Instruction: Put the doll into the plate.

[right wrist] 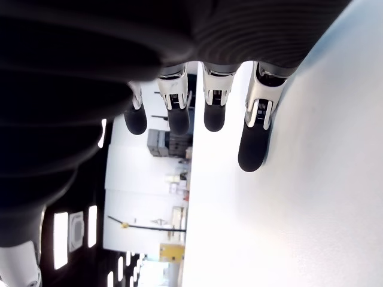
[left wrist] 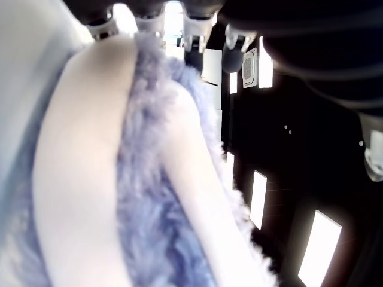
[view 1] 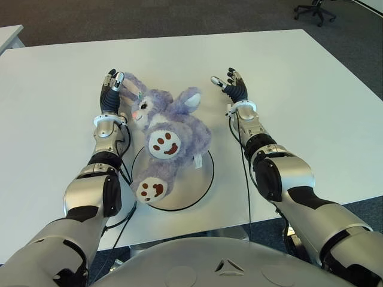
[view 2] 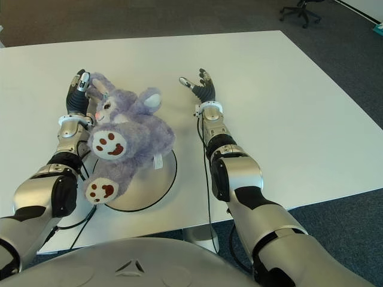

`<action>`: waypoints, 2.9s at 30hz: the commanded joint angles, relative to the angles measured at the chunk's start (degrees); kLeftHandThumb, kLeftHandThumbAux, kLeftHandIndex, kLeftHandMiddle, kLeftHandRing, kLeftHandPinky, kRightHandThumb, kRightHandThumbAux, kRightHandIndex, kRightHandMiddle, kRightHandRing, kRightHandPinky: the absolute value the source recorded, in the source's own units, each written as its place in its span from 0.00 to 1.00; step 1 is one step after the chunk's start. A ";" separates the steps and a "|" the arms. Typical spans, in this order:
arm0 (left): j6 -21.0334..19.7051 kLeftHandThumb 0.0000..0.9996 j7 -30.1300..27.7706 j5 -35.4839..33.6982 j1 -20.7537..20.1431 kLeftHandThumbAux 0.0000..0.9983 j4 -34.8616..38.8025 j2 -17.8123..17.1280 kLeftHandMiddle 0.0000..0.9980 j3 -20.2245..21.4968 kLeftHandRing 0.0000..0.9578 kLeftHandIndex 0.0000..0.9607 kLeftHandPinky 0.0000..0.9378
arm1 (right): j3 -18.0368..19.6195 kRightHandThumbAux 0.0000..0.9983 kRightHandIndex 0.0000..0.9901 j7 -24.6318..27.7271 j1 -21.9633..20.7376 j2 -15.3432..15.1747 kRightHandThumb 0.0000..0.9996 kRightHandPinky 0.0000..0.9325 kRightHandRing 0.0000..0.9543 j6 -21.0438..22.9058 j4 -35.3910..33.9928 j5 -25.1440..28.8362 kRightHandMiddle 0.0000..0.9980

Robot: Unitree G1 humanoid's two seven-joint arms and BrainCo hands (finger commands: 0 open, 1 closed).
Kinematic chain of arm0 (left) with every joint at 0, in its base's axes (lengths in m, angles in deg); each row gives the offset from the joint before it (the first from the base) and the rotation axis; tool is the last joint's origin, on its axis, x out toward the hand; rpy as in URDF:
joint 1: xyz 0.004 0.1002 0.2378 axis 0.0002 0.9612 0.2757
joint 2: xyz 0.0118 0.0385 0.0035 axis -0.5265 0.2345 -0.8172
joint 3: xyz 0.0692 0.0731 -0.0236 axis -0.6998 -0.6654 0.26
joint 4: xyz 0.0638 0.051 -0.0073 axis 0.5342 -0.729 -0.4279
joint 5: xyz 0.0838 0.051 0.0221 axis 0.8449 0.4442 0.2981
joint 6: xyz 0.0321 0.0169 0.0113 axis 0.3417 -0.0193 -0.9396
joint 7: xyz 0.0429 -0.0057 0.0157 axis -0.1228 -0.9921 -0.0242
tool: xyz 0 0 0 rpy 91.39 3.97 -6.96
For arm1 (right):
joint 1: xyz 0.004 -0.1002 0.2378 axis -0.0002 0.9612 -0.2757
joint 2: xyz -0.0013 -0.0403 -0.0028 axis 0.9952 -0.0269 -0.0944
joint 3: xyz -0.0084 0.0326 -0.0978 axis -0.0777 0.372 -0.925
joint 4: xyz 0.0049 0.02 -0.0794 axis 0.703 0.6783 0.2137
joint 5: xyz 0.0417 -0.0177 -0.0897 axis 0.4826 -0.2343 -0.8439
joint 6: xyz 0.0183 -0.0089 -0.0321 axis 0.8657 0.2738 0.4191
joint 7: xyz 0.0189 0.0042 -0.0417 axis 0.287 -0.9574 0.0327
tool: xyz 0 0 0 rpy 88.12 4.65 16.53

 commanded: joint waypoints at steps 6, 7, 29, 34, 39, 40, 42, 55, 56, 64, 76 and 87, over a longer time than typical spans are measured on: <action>-3.74 0.00 -0.19 0.27 5.43 0.39 -4.00 2.74 0.09 -0.52 0.03 0.00 0.00 | 0.59 0.63 0.02 1.15 7.17 1.54 0.00 0.02 0.00 7.70 4.53 0.25 0.00; -3.75 0.00 -0.27 0.23 5.43 0.39 -4.01 2.74 0.09 -0.49 0.03 0.00 0.00 | 0.61 0.63 0.02 1.15 7.17 1.54 0.00 0.02 0.00 7.71 4.53 0.25 0.00; -3.42 0.00 -0.27 0.19 5.90 0.40 -3.66 2.98 0.09 -0.49 0.03 0.00 0.00 | 2.86 0.73 0.04 2.75 8.60 1.86 0.00 0.09 0.05 2.97 4.06 2.00 0.04; -3.51 0.00 -0.32 0.01 6.07 0.40 -3.58 3.09 0.09 -0.33 0.03 0.00 0.00 | 4.54 0.72 0.04 4.47 9.31 2.13 0.00 0.08 0.06 0.26 3.92 3.18 0.05; -3.42 0.00 -0.35 -0.10 6.28 0.40 -3.48 3.22 0.09 -0.23 0.03 0.00 0.00 | 5.68 0.70 0.04 5.57 9.88 2.36 0.00 0.08 0.06 -1.89 3.85 3.81 0.05; -3.38 0.00 -0.35 -0.12 6.32 0.40 -3.46 3.25 0.09 -0.21 0.03 0.00 0.00 | 5.90 0.70 0.04 5.78 9.98 2.41 0.00 0.08 0.06 -2.30 3.84 3.94 0.05; -3.33 0.00 -0.34 -0.14 6.36 0.40 -3.42 3.29 0.09 -0.19 0.03 0.00 0.00 | 6.32 0.69 0.04 6.13 10.14 2.50 0.00 0.08 0.06 -2.90 3.82 4.09 0.06; -2.64 0.00 -0.49 -0.33 7.02 0.40 -3.08 3.62 0.09 -0.07 0.04 0.00 0.00 | 8.55 0.72 0.03 8.26 11.22 3.15 0.00 0.08 0.06 -5.82 3.68 5.45 0.06; -2.61 0.00 -0.51 -0.37 7.05 0.40 -3.06 3.65 0.09 -0.04 0.04 0.00 0.00 | 8.61 0.72 0.03 8.34 11.26 3.17 0.00 0.08 0.06 -5.97 3.66 5.52 0.06; -2.20 0.00 -0.60 -0.62 7.32 0.41 -2.90 3.89 0.09 0.14 0.04 0.00 0.00 | 8.97 0.74 0.04 8.73 11.57 3.28 0.00 0.09 0.07 -6.76 3.57 5.91 0.06; -1.45 0.00 -1.18 -1.18 7.55 0.39 -2.98 4.16 0.09 0.30 0.04 0.00 0.00 | 9.04 0.73 0.04 8.59 12.13 3.38 0.00 0.09 0.07 -8.07 3.44 5.85 0.06; -1.14 0.00 -0.99 -1.31 7.73 0.40 -2.98 4.32 0.09 0.31 0.04 0.00 0.00 | 9.27 0.73 0.04 8.52 12.67 3.54 0.00 0.10 0.08 -9.40 3.34 6.09 0.07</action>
